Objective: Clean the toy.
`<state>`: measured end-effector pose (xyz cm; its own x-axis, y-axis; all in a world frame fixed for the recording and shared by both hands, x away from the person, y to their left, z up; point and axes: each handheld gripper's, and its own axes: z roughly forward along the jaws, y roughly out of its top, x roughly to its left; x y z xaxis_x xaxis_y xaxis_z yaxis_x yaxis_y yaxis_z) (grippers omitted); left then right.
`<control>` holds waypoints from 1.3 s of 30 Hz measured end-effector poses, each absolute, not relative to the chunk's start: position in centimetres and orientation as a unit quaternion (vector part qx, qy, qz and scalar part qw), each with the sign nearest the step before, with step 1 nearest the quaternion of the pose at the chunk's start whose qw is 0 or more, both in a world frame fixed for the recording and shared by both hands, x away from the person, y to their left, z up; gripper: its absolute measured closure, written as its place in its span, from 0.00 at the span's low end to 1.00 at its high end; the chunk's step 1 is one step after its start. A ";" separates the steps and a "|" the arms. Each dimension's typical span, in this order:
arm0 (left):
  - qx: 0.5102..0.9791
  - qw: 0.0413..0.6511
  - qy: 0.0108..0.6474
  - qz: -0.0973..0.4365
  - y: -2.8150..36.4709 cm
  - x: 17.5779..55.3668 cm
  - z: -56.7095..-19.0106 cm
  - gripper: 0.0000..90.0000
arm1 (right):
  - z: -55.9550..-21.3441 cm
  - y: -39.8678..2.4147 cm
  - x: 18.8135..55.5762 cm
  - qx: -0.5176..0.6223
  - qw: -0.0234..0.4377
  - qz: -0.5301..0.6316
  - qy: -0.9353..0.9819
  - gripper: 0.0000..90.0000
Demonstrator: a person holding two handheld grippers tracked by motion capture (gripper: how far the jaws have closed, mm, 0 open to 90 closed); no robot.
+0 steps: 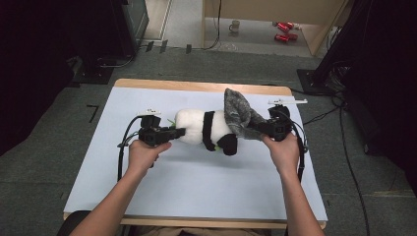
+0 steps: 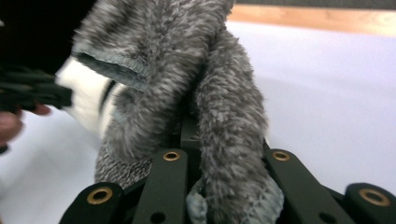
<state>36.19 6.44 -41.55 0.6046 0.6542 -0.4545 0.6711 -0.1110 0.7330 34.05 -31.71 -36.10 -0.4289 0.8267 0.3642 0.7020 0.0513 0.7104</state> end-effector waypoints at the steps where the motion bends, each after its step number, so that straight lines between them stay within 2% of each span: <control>1: 0.745 0.497 0.444 -0.007 6.4 36.2 -41.5 0.76 | -35.7 -31.7 33.9 0.528 0.069 0.448 0.719 0.87; 5: 0.744 0.500 0.443 -0.005 6.1 35.9 -41.3 0.76 | -34.0 -30.7 33.3 0.504 0.065 0.472 0.720 0.87; 11: 0.750 0.501 0.431 0.005 5.5 35.3 -41.0 0.76 | -32.7 -27.6 32.7 0.457 0.025 0.516 0.724 0.87; 15: 0.754 0.501 0.424 0.012 4.9 34.8 -40.9 0.76 | -33.0 -25.4 32.9 0.433 -0.002 0.528 0.730 0.87; 22: 0.760 0.498 0.418 0.021 4.3 34.3 -40.9 0.76 | -35.3 -21.8 33.9 0.422 -0.021 0.509 0.750 0.87; 28: 0.763 0.489 0.422 0.022 4.5 34.4 -41.2 0.76 | -37.8 -20.7 34.9 0.433 -0.003 0.469 0.770 0.86; 31: 0.761 0.491 0.425 0.017 4.8 34.7 -41.4 0.76 | -37.9 -21.6 35.1 0.444 0.025 0.447 0.776 0.87; 39: 0.763 0.489 0.422 0.015 5.1 35.1 -41.8 0.75 | -37.5 -24.0 34.5 0.458 0.038 0.440 0.771 0.87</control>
